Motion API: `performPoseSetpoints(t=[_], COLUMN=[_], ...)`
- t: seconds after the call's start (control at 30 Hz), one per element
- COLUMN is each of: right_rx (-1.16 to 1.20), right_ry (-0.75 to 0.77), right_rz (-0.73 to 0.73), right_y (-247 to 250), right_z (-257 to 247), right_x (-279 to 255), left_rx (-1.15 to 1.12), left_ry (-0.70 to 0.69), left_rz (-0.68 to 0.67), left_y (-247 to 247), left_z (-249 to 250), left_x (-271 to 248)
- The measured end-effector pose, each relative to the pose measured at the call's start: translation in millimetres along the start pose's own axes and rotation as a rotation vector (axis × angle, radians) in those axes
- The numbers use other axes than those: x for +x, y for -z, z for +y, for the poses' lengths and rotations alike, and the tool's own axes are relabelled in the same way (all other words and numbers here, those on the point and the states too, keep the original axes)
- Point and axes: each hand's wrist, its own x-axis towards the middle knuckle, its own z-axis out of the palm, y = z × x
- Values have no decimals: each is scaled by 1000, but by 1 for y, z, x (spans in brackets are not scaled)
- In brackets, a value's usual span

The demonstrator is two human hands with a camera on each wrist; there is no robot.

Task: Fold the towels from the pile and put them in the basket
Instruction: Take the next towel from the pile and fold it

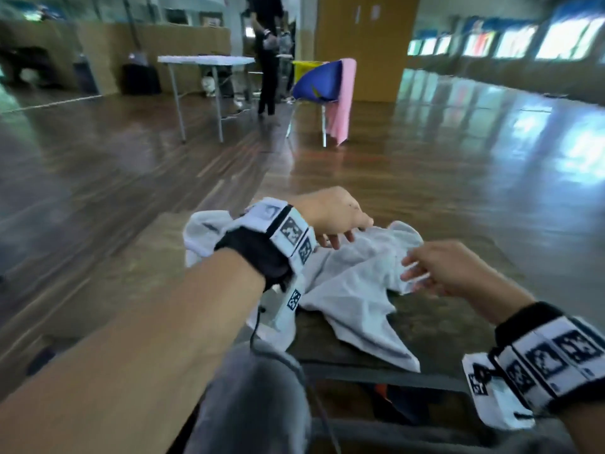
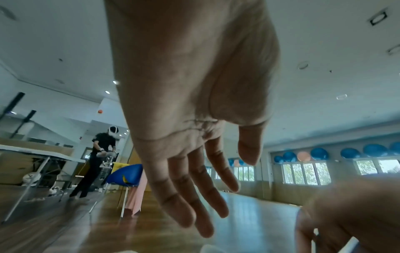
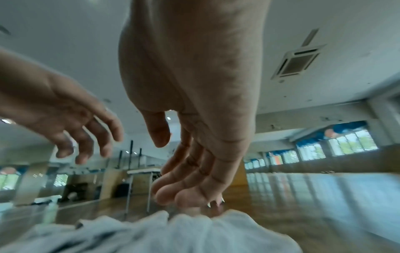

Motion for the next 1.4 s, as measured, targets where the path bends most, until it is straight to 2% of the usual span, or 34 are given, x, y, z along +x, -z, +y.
performPoseSetpoints(t=[0.13, 0.23, 0.3, 0.4, 0.53, 0.63, 0.73, 0.83, 0.9, 0.97, 1.03, 1.17, 1.2, 1.33, 1.4], right_rx=[-78, -158, -256, -370, -360, -329, -116, 151, 270, 310, 404, 648, 683, 793, 914], right_ry=[-35, -37, -18, 32, 38, 63, 136, 278, 283, 282, 314, 357, 352, 372, 406], right_rz=[45, 55, 31, 7, 4, -28, -46, 108, 205, 258, 250, 208, 229, 335, 415], right_y=[6, 2, -2, -9, -18, -26, -29, -24, -17, -10, -6, 5, 10, 35, 55], right_z=[68, 92, 99, 102, 93, 84, 74, 68, 70, 77, 84, 95, 97, 93, 91], right_x=[25, 41, 51, 62, 63, 62, 59, 61, 63, 63, 57, 45, 43, 39, 36], left_rx=[189, 388, 448, 494, 505, 320, -111, -424, -475, -440, -261, 19, 76, 343, 528], left_ry=[4, 13, 72, 80, 125, 16, -231, -440, -475, -459, -413, -206, -159, -20, 84], left_rz=[-47, -82, -31, 63, 96, 115, 194, 132, 153, 228, 279, 18, 6, 98, -5], left_y=[-48, -87, -106, -116, -109, -108, -112, -114, -113, -114, -117, -123, -125, -127, -127], left_z=[4, -15, -34, -46, -43, -37, -17, 0, 7, 7, 3, -9, -11, -33, -53], left_x=[45, 69, 78, 87, 96, 96, 89, 79, 76, 76, 79, 82, 85, 97, 103])
